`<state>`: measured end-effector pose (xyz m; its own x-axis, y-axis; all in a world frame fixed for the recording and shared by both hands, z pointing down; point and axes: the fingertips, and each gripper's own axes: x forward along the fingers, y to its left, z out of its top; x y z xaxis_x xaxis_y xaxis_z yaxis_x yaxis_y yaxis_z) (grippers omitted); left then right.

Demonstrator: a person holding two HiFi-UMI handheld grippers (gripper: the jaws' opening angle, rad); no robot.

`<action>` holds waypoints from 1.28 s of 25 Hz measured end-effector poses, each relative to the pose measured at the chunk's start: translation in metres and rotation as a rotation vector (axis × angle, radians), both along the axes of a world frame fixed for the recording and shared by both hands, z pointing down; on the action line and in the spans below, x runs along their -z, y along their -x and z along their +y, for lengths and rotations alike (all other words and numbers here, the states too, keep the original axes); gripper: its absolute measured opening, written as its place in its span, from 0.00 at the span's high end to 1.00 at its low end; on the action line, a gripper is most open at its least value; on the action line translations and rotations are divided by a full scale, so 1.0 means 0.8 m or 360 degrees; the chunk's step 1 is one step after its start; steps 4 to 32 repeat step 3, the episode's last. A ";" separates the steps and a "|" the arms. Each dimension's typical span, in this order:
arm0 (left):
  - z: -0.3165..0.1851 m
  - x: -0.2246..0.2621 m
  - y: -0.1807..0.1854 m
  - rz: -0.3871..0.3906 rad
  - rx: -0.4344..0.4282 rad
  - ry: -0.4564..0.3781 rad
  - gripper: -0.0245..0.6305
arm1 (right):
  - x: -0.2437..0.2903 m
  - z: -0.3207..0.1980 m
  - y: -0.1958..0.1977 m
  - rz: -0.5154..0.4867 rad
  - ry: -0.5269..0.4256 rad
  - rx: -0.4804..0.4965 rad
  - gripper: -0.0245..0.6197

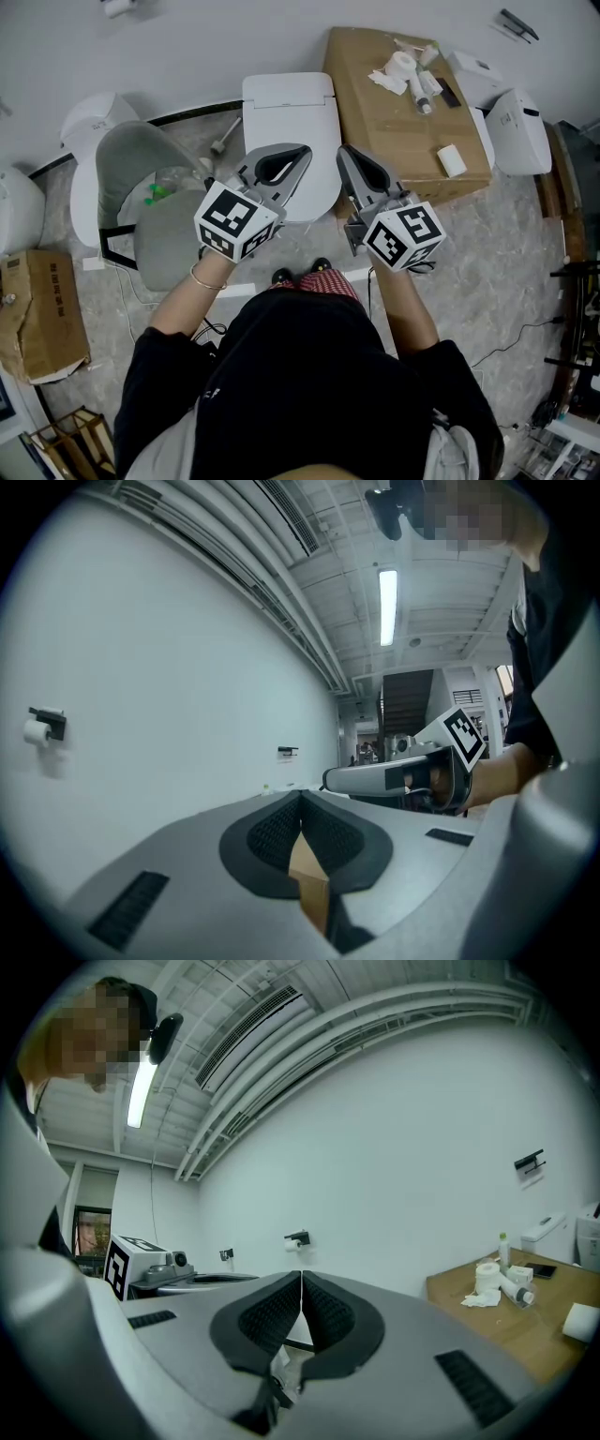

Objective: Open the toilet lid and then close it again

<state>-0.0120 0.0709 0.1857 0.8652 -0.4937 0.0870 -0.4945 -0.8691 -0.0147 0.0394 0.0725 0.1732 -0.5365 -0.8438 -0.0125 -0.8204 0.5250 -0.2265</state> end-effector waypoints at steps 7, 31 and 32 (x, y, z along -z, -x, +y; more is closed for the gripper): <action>0.001 -0.002 0.000 0.0013 -0.0004 0.0015 0.96 | -0.001 0.000 -0.001 -0.0004 0.0001 -0.0005 0.93; 0.001 -0.002 0.000 0.0013 -0.0004 0.0015 0.96 | -0.001 0.000 -0.001 -0.0004 0.0001 -0.0005 0.93; 0.001 -0.002 0.000 0.0013 -0.0004 0.0015 0.96 | -0.001 0.000 -0.001 -0.0004 0.0001 -0.0005 0.93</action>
